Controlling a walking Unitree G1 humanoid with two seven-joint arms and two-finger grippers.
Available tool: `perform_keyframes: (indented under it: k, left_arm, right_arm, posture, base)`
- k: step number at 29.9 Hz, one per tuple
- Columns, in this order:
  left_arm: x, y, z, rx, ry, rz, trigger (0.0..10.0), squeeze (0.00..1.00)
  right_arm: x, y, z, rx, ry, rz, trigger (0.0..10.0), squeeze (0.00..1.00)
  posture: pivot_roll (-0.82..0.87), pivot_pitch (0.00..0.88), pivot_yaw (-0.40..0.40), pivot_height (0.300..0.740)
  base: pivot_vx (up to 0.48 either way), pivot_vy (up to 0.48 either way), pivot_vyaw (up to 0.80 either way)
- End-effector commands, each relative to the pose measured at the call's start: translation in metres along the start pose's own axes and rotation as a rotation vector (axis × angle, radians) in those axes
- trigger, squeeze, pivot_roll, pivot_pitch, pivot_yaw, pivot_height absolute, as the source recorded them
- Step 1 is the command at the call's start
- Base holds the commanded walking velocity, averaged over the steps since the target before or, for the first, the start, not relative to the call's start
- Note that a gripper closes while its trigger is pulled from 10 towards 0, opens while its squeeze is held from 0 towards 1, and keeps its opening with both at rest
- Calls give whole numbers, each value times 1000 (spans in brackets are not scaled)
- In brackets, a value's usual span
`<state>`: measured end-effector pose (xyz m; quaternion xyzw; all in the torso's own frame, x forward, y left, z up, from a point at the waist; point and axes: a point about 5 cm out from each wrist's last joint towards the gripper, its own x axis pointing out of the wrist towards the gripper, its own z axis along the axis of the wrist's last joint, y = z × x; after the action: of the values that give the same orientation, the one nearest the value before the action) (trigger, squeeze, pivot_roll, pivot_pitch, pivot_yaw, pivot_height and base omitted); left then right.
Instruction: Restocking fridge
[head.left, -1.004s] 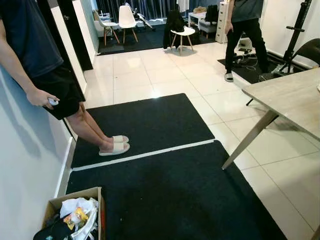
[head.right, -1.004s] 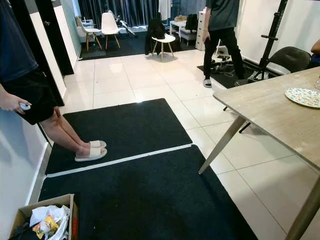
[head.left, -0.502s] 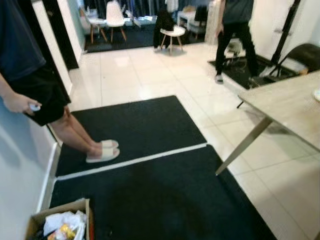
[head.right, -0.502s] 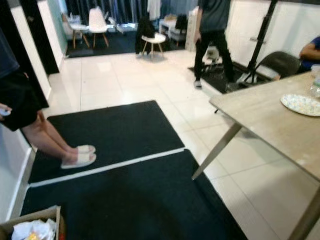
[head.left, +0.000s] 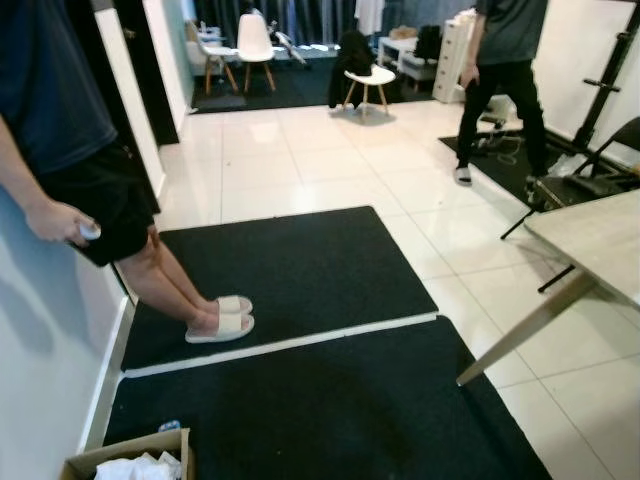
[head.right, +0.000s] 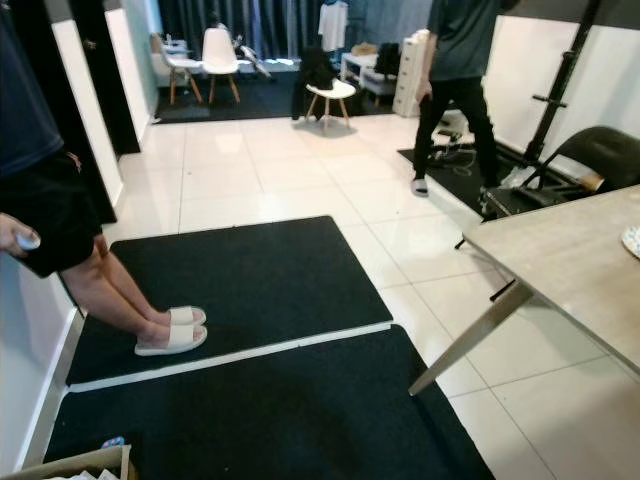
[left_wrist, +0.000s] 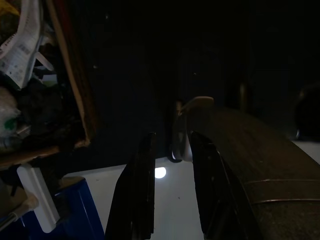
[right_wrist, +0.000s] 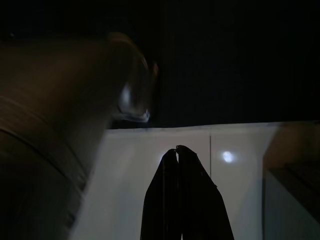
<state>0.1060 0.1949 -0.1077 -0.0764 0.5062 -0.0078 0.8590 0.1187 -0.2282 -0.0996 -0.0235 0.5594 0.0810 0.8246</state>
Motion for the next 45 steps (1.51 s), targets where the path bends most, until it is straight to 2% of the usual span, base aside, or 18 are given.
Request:
perform_keyframes:
  k: [1, 23, 31, 34, 45]
  left_arm:
    - [-2, 0, -12, 4, 50, -2, 10000, 0]
    - [-1, -2, -11, 0, 48, -6, 10000, 0]
    - [-1, -4, -10, 0, 43, -11, 10000, 0]
    - [0, -4, -9, -1, 40, -12, 10000, 0]
    - [-1, -4, -10, 1, 45, -11, 10000, 0]
  right_arm:
    - [1, 0, 1, -13, 10, -7, 10000, 0]
    - [1, 3, 0, -20, 27, 2, 10000, 0]
    - [1, 2, 2, -24, 13, -5, 10000, 0]
    - [1, 2, -1, -58, 34, -5, 10000, 0]
    - [1, 3, -7, -63, 48, -10, 10000, 0]
  posture:
    - [-78, 15, 27, 740]
    - [-79, 9, 23, 740]
    - [-79, 9, 23, 740]
    - [-83, 13, 20, 740]
    - [-84, 28, 22, 740]
  base:
    - [326, 0, 0]
    - [323, 0, -781]
    - [322, 0, 0]
    - [322, 0, 0]
    - [323, 0, 0]
